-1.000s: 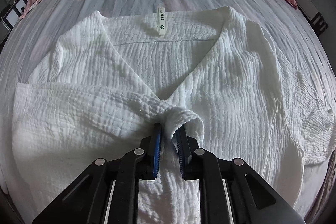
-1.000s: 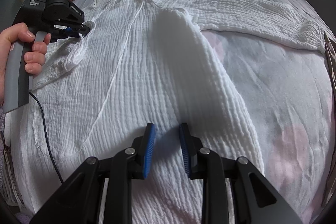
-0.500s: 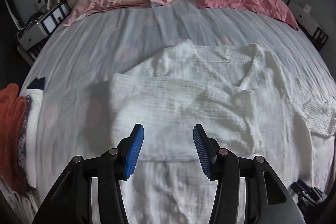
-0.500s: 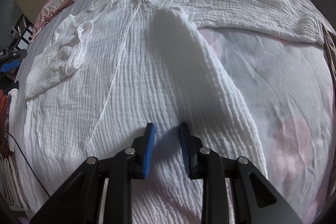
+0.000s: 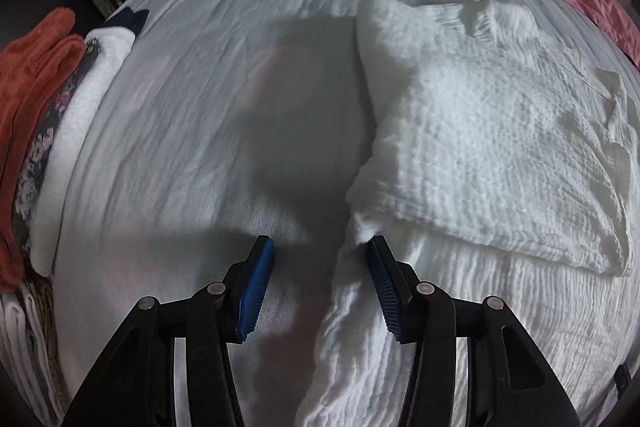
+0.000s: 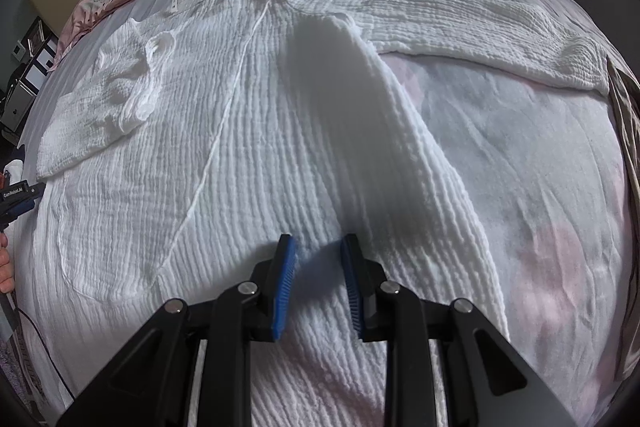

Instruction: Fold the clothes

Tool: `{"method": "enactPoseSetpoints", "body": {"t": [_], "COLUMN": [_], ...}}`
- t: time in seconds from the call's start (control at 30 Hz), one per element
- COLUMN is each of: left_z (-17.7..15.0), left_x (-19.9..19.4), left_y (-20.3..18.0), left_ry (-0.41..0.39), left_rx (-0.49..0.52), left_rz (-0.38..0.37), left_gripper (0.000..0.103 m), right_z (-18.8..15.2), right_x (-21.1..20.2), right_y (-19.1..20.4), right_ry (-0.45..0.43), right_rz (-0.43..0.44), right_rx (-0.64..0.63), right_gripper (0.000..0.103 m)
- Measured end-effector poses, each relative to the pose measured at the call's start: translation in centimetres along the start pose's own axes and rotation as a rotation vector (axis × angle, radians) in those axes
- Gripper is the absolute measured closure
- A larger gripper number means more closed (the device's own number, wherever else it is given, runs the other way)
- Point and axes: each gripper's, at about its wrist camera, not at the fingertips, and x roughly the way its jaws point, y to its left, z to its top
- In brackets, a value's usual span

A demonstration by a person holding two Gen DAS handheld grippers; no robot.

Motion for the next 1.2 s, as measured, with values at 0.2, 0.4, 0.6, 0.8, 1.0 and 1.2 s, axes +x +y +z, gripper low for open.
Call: {"method": "enactPoseSetpoints", "body": {"t": [0.2, 0.4, 0.6, 0.8, 1.0, 1.2], "left_z": [-2.0, -5.6, -4.9, -3.3, -2.7, -2.7], "left_x": [-3.3, -9.2, -8.5, -5.7, -4.9, -2.7], "left_y": [-0.2, -1.7, 0.0, 2.0, 0.6, -0.4], "left_ry": [0.002, -0.051, -0.099, -0.083, -0.103, -0.059], "left_rx": [-0.067, -0.020, 0.008, -0.011, 0.062, 0.095], "left_rz": [0.005, -0.096, -0.080, -0.018, -0.045, -0.022], "left_gripper": [0.051, 0.051, 0.051, 0.051, 0.051, 0.051], "right_z": [1.2, 2.4, 6.5, 11.6, 15.2, 16.6], "right_x": [-1.2, -3.6, -5.2, -7.5, -4.7, -2.2], "right_y": [-0.7, -3.3, -10.7, -22.6, -30.7, -33.4], "right_ry": [-0.028, -0.114, -0.093, -0.108, -0.021, -0.023], "right_rz": [0.025, 0.058, 0.143, 0.045, -0.048, -0.048], "right_rx": [0.015, 0.105, 0.281, 0.398, 0.477, 0.512], "right_gripper": [0.078, 0.078, 0.078, 0.078, 0.078, 0.071]}}
